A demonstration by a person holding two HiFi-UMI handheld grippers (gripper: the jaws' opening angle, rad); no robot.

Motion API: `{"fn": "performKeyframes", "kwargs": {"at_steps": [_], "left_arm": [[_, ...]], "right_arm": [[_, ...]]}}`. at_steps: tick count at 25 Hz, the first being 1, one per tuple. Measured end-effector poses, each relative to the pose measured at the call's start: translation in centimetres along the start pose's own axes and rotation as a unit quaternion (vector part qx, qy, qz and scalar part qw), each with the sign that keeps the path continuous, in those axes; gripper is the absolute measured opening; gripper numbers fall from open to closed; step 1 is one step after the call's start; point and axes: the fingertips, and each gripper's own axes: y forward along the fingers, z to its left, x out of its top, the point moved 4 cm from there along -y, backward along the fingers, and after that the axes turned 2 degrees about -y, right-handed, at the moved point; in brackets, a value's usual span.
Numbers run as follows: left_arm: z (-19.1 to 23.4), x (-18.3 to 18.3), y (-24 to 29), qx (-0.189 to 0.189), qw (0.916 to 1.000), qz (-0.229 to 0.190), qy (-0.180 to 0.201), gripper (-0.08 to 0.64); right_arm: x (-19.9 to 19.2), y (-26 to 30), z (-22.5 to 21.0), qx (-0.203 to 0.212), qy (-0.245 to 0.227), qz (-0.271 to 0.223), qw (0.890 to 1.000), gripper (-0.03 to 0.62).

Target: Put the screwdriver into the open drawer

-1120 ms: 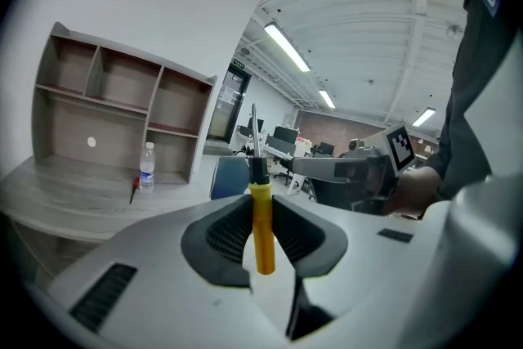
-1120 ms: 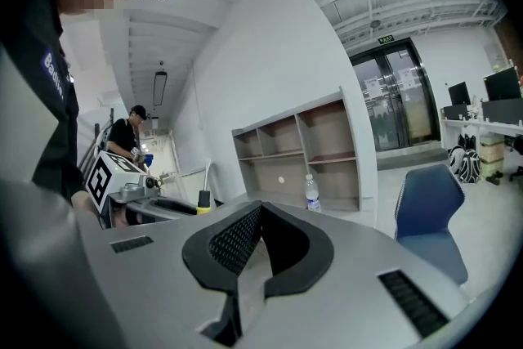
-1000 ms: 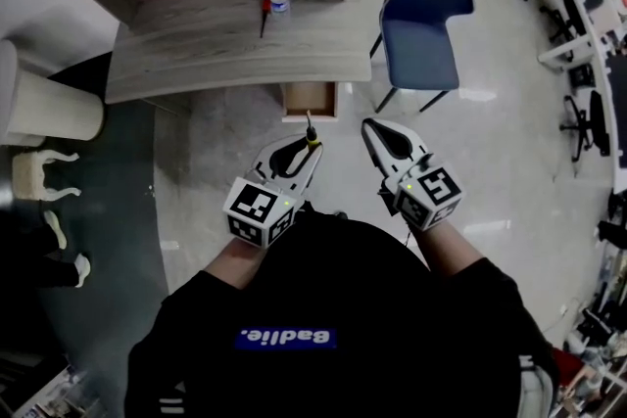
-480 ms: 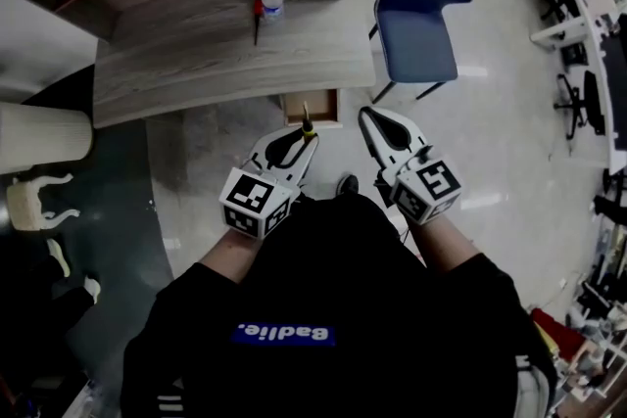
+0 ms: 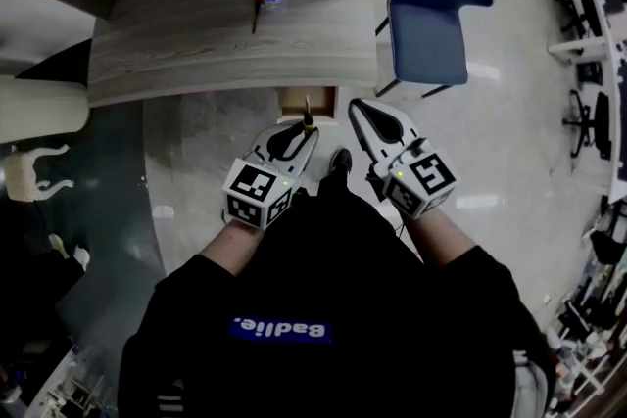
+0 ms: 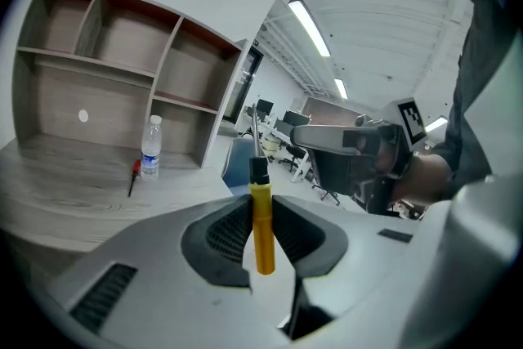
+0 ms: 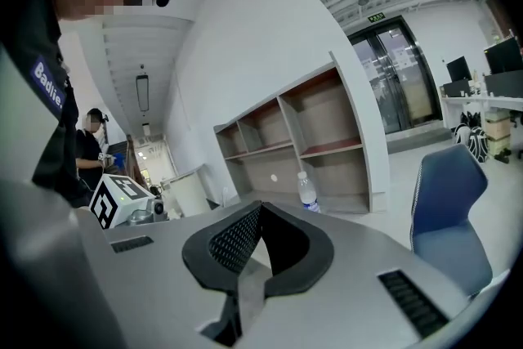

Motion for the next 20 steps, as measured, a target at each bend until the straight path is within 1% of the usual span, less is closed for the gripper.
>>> {"fn": "performKeyframes", "kwargs": {"at_steps": [3,10,20], "left_arm": [[0.3,-0.8,1.5,0.012,0.9998,0.009,-0.011,0.075],[1.7,-3.4,4.1,0.041,0.9984,0.036,-0.015,0.075],[3.2,-6.4,6.4,0.062,0.9953,0.072,-0.018,0.075]], "right_arm": [[-0.6,0.3,-1.0,0.012,0.004,0.011,1.000,0.029],[-1.7,0.8,-2.3,0.030,0.006,0.023,0.999,0.029],[-2.7,0.5,-3.5,0.034,0.007,0.033,0.999,0.029]]}}
